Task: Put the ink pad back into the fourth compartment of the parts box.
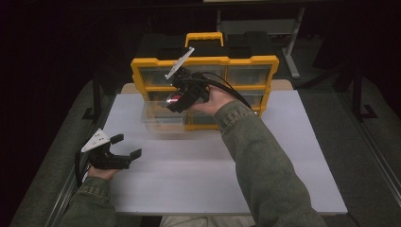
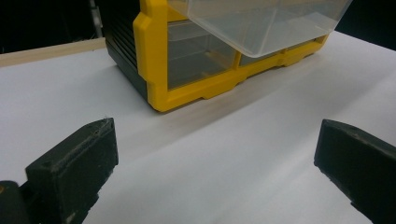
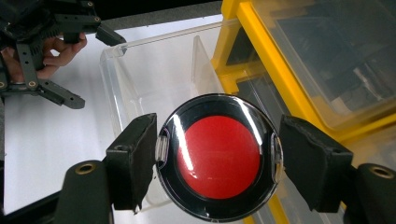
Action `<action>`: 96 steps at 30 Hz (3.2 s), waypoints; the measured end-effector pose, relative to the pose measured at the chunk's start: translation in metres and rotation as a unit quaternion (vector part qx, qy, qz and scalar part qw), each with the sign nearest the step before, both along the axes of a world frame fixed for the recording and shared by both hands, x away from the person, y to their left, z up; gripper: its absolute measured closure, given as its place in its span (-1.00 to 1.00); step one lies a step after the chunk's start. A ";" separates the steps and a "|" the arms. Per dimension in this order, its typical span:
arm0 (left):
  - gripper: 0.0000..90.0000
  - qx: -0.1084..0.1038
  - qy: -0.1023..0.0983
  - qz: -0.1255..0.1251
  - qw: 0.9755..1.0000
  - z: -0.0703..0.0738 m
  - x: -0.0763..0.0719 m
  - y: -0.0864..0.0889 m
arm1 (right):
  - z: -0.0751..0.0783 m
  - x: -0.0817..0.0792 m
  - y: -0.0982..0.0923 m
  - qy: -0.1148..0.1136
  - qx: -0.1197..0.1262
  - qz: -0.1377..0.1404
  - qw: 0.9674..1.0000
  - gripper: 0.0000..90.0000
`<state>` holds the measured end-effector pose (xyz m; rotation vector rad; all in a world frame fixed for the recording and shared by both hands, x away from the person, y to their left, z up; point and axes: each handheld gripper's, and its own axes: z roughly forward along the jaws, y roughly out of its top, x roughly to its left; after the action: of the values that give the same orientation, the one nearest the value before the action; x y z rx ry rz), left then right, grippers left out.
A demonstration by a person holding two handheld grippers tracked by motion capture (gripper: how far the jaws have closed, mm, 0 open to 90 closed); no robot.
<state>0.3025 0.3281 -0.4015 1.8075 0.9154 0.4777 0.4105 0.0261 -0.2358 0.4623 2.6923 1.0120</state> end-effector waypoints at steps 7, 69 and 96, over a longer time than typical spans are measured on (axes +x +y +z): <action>-1.00 0.001 0.001 -0.001 1.000 -0.001 0.000 -0.001 | -0.003 0.003 0.009 0.003 0.002 0.003 1.000 -0.35; -1.00 0.004 0.004 -0.006 1.000 -0.002 0.003 -0.002 | -0.020 -0.018 -0.048 -0.004 0.089 -0.017 0.996 -1.00; -1.00 0.003 0.004 -0.005 1.000 -0.002 0.003 -0.002 | -0.059 -0.029 -0.102 0.003 0.121 -0.058 0.991 -1.00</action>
<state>0.3055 0.3257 -0.4032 1.8194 0.9115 0.4687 0.3818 -0.0759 -0.2950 0.6583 2.5238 1.3088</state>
